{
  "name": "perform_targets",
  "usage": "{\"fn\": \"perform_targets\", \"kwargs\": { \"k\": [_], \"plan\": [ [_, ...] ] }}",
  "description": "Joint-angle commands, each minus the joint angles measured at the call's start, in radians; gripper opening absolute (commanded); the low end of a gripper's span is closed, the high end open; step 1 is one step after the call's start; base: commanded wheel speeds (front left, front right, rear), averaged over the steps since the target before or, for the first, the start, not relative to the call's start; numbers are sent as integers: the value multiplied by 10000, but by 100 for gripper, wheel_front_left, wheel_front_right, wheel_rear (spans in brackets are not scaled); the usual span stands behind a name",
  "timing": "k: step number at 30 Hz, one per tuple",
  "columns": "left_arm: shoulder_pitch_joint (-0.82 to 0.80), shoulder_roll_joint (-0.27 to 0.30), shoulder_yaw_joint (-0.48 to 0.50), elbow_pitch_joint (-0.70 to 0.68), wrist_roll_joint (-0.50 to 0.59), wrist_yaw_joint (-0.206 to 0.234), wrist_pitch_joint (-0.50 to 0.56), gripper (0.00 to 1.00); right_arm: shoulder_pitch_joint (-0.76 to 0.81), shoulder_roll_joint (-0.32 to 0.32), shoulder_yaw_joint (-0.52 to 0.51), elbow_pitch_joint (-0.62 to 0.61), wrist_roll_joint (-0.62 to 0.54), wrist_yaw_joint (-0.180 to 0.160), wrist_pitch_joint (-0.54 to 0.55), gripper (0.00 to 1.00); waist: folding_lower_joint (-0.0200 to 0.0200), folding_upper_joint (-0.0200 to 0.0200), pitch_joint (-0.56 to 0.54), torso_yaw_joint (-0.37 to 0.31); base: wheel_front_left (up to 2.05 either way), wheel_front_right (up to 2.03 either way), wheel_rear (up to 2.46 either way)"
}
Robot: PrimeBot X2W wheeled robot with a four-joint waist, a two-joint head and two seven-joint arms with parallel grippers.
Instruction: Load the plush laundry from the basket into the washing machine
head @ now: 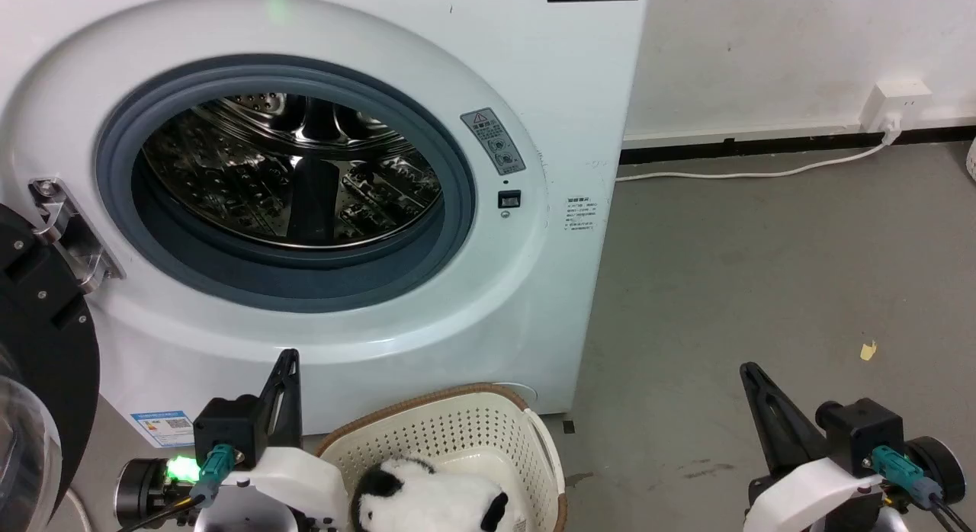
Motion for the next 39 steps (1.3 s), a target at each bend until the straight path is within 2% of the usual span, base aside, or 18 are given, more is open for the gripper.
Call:
{"fn": "perform_targets", "kwargs": {
  "k": [1,8,9,39],
  "plan": [
    [178,3,5,-45,16,-43,3,0,-116,15,-3,-39,-76,-9,14,0,0,0,0,0,0,0,0],
    [178,3,5,-45,16,-43,3,0,-116,15,-3,-39,-76,-9,14,0,0,0,0,0,0,0,0],
    [0,0,0,0,-2,0,0,100,0,0,0,0,0,0,0,100,0,0,0,0,0,0,0],
    [-185,29,-547,600,-816,264,-524,100,64,3,-64,358,586,-2,-525,100,0,0,88,46,0,0,0]
  ]
}}
